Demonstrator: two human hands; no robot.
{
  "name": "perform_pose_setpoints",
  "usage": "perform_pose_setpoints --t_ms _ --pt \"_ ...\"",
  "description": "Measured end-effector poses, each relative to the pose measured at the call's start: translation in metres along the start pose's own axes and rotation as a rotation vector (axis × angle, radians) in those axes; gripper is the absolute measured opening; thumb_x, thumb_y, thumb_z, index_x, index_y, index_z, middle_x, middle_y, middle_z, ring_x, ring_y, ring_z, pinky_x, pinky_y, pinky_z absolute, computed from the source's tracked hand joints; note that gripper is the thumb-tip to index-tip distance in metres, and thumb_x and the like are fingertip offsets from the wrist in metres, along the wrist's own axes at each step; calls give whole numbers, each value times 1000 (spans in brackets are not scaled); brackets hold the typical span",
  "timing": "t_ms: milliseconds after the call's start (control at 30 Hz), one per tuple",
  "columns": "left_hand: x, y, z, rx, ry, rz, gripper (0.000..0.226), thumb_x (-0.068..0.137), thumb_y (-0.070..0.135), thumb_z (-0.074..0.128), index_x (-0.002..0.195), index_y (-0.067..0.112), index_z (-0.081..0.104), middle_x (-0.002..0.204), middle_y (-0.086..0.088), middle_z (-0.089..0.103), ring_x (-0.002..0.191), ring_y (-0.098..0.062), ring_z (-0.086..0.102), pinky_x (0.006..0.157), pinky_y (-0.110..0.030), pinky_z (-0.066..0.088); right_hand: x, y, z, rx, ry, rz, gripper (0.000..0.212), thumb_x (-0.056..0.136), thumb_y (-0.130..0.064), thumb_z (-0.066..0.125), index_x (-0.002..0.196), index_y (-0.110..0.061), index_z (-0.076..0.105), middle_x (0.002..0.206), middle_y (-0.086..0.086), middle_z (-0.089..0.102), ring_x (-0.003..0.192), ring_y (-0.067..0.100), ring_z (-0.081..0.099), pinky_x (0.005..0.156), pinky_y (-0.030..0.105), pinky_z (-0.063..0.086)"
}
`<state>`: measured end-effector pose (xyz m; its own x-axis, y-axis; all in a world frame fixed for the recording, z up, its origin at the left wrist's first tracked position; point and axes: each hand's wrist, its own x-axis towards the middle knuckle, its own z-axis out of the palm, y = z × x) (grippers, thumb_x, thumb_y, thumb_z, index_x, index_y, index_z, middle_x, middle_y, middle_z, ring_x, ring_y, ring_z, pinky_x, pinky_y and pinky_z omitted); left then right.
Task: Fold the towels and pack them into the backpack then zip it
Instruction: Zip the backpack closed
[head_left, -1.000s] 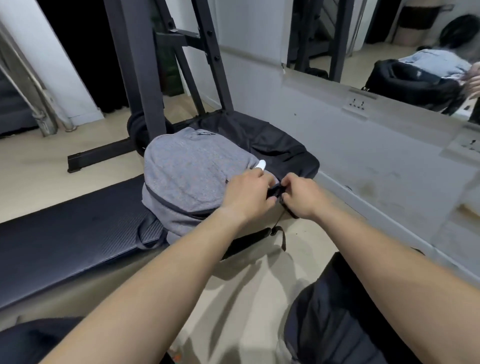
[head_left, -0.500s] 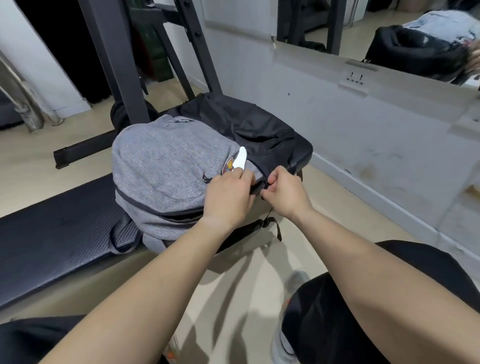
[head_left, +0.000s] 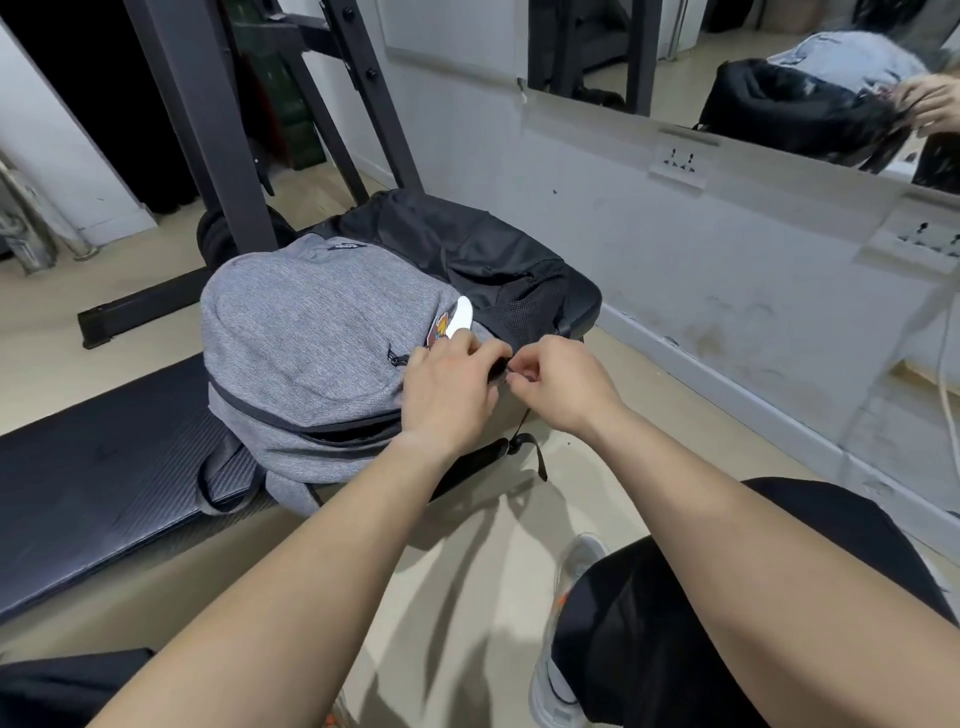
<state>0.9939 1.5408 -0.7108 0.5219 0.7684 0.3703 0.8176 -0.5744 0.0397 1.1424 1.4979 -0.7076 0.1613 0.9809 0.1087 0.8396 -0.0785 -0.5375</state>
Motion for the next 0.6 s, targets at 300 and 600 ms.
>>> perform_pose_setpoints --t_ms 300,600 --pt "5 0 4 -176 104 -21 4 90 35 65 93 32 65 87 9 64 84 -18 62 75 -35 34 2 13 -11 57 27 -41 29 81 -21 60 101 -41 67 97 -12 57 90 11 57 78 36 53" --pt "0 -1 -6 -392 20 -159 9 88 29 67 95 25 71 93 6 72 89 -21 65 77 -38 52 16 7 8 -95 71 -121 24 91 -27 67 111 -40 64 107 -11 45 107 15 47 79 37 48"
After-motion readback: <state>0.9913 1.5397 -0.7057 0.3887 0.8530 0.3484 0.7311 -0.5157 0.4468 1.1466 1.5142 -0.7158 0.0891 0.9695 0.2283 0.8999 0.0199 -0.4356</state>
